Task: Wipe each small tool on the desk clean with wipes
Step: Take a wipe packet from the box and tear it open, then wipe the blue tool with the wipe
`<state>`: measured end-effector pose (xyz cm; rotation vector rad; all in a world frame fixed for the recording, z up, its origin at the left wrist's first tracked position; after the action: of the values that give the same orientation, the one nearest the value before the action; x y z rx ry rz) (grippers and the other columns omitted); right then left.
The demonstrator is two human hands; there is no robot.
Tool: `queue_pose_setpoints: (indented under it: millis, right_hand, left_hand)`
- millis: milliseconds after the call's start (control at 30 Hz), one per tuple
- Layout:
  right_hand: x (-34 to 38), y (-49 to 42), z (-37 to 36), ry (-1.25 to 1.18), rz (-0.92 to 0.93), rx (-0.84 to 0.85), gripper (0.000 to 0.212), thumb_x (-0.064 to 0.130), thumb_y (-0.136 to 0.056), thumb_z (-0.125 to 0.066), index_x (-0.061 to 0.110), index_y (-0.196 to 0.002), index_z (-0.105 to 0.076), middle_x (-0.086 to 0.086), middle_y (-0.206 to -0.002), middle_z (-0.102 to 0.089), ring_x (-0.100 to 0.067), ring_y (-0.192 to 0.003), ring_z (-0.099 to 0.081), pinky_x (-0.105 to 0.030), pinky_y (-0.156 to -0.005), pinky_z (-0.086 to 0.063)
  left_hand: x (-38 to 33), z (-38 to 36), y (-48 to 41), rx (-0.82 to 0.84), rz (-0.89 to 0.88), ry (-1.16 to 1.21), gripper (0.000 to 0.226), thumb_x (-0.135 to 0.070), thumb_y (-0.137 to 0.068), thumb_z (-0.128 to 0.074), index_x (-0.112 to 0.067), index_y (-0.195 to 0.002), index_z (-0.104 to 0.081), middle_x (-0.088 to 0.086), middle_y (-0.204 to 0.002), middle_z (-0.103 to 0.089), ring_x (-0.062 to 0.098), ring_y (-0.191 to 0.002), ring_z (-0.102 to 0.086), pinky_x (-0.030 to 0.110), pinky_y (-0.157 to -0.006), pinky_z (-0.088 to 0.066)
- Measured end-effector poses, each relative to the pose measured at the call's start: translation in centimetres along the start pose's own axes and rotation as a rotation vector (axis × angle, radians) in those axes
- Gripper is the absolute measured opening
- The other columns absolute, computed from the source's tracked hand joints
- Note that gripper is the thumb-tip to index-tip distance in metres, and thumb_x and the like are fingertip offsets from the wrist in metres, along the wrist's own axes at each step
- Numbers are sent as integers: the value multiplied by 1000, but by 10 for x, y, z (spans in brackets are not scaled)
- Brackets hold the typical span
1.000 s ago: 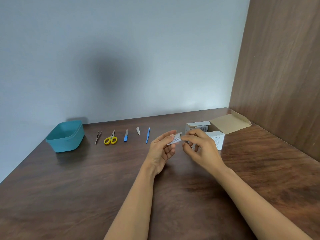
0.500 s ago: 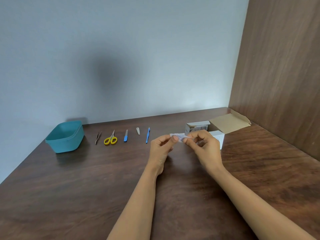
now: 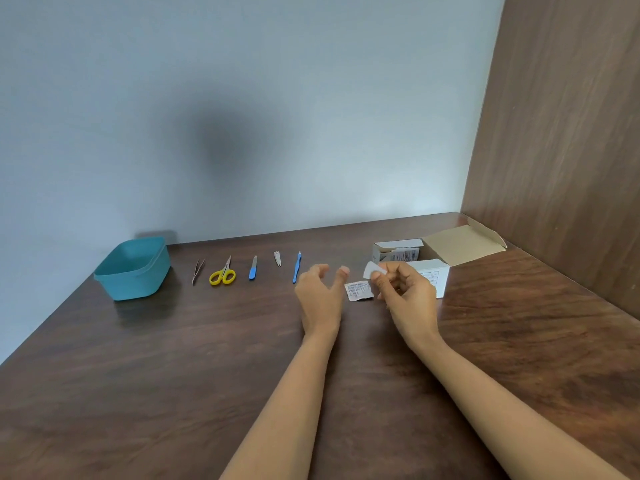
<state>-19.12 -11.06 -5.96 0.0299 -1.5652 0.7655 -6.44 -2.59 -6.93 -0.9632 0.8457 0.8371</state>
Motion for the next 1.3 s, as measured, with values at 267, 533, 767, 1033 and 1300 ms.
queue_pose_setpoints:
  millis: [267,533,767,1033,1300]
  right_hand:
    - [2,4,-5,28,29,46,18,13,-83,-71,23,-71,-61,10,-62,-59,-9,-60,-54,-25,-60,-48]
    - [4,5,-8,35,69,114,9,10,-86,-69,12,-78,-64,-7,-70,-65,-16,-61,-58,-25,-58,-50]
    - [5,5,-9,-26,-35,113,14,8,-86,-67,20,-83,-72,-1,-69,-68,-5,-49,-53,-17,-56,-46]
    - [7,18,-19,-231,-203,71,17,15,-80,-75,0,-84,-69,-7,-69,-69,-6,-48,-53,-18,-46,-39]
    - [6,18,-22,-388,-380,98,12,14,-90,-63,9,-95,-72,-4,-86,-75,-8,-66,-69,-15,-48,-39]
  left_hand:
    - [20,31,-34,-68,3,-437,40,-32,-94,-58,-3,-121,-60,15,-117,-59,29,-112,-54,36,-84,-44]
    - [25,26,-41,-88,107,-480,19,-17,-94,-58,-3,-100,-70,13,-100,-68,29,-94,-64,36,-74,-51]
    - [23,54,-7,-118,166,219,9,-10,-89,-61,-14,-81,-62,-2,-73,-69,12,-68,-63,26,-67,-50]
    - [14,87,60,257,166,443,3,-9,-91,-62,-10,-89,-61,8,-84,-76,8,-70,-67,17,-60,-48]
    - [9,84,60,319,131,340,1,-7,-90,-63,-8,-91,-63,3,-81,-76,8,-72,-70,17,-66,-52]
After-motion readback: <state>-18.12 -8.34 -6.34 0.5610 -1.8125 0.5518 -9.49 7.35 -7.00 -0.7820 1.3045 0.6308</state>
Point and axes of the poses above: each hand's wrist, its own y-axis away from the middle knuckle, its own z-axis out of the back of the hand, x = y × z, the point moved 3 cm from there along -y, towards the middle knuckle
